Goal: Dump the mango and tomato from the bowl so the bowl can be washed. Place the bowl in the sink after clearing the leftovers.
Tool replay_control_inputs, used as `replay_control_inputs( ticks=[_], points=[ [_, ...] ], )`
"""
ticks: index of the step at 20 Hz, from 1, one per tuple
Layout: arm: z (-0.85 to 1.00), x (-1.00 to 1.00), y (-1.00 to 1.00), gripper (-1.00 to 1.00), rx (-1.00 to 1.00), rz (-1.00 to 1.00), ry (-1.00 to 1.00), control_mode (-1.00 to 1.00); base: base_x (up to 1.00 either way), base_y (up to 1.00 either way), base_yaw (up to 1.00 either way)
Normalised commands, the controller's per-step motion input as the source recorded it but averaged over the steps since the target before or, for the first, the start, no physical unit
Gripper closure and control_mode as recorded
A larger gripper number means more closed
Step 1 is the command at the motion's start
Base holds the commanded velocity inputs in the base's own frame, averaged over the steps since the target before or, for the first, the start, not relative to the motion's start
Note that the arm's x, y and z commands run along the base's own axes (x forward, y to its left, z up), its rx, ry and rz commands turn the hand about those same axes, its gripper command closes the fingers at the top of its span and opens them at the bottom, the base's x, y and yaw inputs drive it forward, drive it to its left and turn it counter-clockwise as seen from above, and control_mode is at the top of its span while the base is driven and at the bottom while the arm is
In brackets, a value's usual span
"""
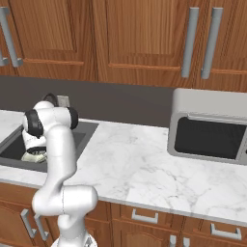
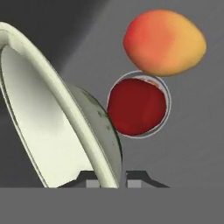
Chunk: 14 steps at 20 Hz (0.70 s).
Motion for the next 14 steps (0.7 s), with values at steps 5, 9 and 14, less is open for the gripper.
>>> replay_control_inputs(
  ticks=[5,9,14],
  points=[
    [-0.09,0.03,0.12,1.0,-0.04,0.0,0.13,-1.0,0.0,0.0,0.0],
    [0.0,0.13,0.1,1.0,0.0,0.0,0.11,-1.0,0.0,0.0,0.0],
    [0.07,0.0,0.0,-1.0,-0.01,-0.01,0.01,-1.0,0.0,0.0,0.0]
  ],
)
